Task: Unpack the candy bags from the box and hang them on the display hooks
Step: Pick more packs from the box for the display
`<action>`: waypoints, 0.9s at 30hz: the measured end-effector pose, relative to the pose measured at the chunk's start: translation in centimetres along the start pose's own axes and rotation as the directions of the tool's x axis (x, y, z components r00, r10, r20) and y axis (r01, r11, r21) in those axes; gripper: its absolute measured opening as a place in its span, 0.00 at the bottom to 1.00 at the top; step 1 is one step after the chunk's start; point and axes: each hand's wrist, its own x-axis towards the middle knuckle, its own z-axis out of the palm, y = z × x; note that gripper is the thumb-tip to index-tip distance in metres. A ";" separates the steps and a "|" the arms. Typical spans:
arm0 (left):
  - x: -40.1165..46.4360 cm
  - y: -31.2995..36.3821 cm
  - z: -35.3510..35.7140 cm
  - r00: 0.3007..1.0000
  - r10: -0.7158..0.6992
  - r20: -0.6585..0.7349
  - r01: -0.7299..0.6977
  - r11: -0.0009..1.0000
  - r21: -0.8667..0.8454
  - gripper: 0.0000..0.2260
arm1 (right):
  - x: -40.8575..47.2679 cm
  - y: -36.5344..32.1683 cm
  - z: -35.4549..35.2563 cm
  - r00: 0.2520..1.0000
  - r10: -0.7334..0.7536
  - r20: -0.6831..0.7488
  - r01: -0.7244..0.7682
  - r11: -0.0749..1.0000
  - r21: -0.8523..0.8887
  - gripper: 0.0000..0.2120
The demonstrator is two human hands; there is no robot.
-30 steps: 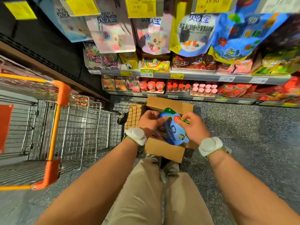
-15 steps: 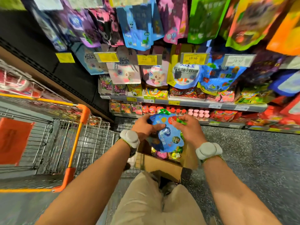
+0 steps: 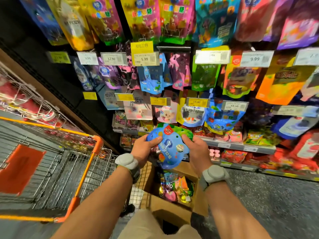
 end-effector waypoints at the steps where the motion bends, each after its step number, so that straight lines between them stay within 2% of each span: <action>1: -0.1 0.3 -0.1 1.000 -0.008 0.002 0.008 1.000 -0.028 0.13 | 0.2 0.1 0.2 1.000 -0.015 0.007 0.015 1.000 0.004 0.12; 4: -0.2 1.7 -0.7 0.999 -0.031 -0.008 0.030 0.995 -0.098 0.18 | 1.0 -0.4 0.7 0.999 -0.030 -0.042 0.035 0.994 0.106 0.13; 5: -0.1 2.1 -1.2 0.999 -0.029 -0.020 0.027 0.993 -0.112 0.21 | 1.1 -0.6 0.9 0.998 -0.020 -0.066 0.030 0.989 0.144 0.18; 7: 0.2 2.9 -2.4 0.998 -0.011 -0.059 0.003 0.991 -0.134 0.25 | 1.7 -0.4 1.0 0.994 -0.011 -0.107 0.034 0.977 0.208 0.41; 8: 0.2 3.2 -3.1 0.997 -0.005 -0.072 -0.004 0.991 -0.135 0.23 | 2.3 -0.1 0.8 0.995 -0.016 -0.103 0.040 0.970 0.240 0.45; 11: 0.3 4.5 -4.5 0.994 0.029 -0.105 -0.048 0.983 -0.179 0.15 | 1.6 -2.2 1.3 0.983 0.002 -0.186 0.045 0.968 0.248 0.25; 12: 0.1 5.5 -5.5 0.991 0.052 -0.125 -0.076 0.977 -0.199 0.15 | 1.5 -3.0 2.3 0.978 0.013 -0.209 0.041 0.967 0.250 0.23; 13: 0.1 5.5 -5.7 0.988 0.062 -0.141 -0.090 0.975 -0.203 0.15 | 1.1 -3.3 2.4 0.977 0.016 -0.215 0.042 0.963 0.265 0.26; 15: 0.4 6.0 -6.1 0.974 0.111 -0.195 -0.154 0.963 -0.222 0.14 | 1.4 -3.9 3.0 0.979 -0.044 -0.197 0.097 0.958 0.269 0.40; 16: 0.3 6.1 -6.4 0.968 0.129 -0.217 -0.181 0.955 -0.237 0.13 | 1.0 -4.2 3.7 0.980 -0.051 -0.193 0.102 0.959 0.263 0.39; 19: 0.3 7.3 -6.3 0.939 0.210 -0.272 -0.269 0.942 -0.199 0.09 | 0.9 -5.2 6.0 0.951 -0.116 -0.286 0.161 0.977 0.139 0.30; 20: 0.4 7.7 -6.3 0.932 0.233 -0.279 -0.291 0.938 -0.189 0.09 | 1.1 -5.3 7.0 0.939 -0.167 -0.301 0.197 0.978 0.071 0.25; 21: 0.3 8.1 -5.7 0.931 0.253 -0.264 -0.308 0.931 -0.194 0.11 | 1.3 -5.5 7.8 0.922 -0.224 -0.315 0.235 0.972 -0.005 0.15; 22: 0.2 8.4 -5.1 0.928 0.274 -0.252 -0.326 0.925 -0.197 0.14 | 1.7 -5.6 8.6 0.907 -0.277 -0.317 0.269 0.961 -0.070 0.12; 23: 0.2 8.9 -4.9 0.925 0.295 -0.239 -0.345 0.915 -0.207 0.18 | 1.8 -5.8 9.8 0.901 -0.338 -0.272 0.304 0.939 -0.158 0.20; 25: 0.3 9.4 -4.3 0.936 0.299 -0.185 -0.336 0.915 -0.222 0.24 | 1.9 -5.9 11.6 0.884 -0.433 -0.173 0.355 0.866 -0.353 0.24; 27: -0.5 10.4 -3.3 0.941 0.312 -0.130 -0.336 0.900 -0.277 0.14 | 1.8 -6.2 12.8 0.865 -0.500 -0.045 0.421 0.771 -0.477 0.23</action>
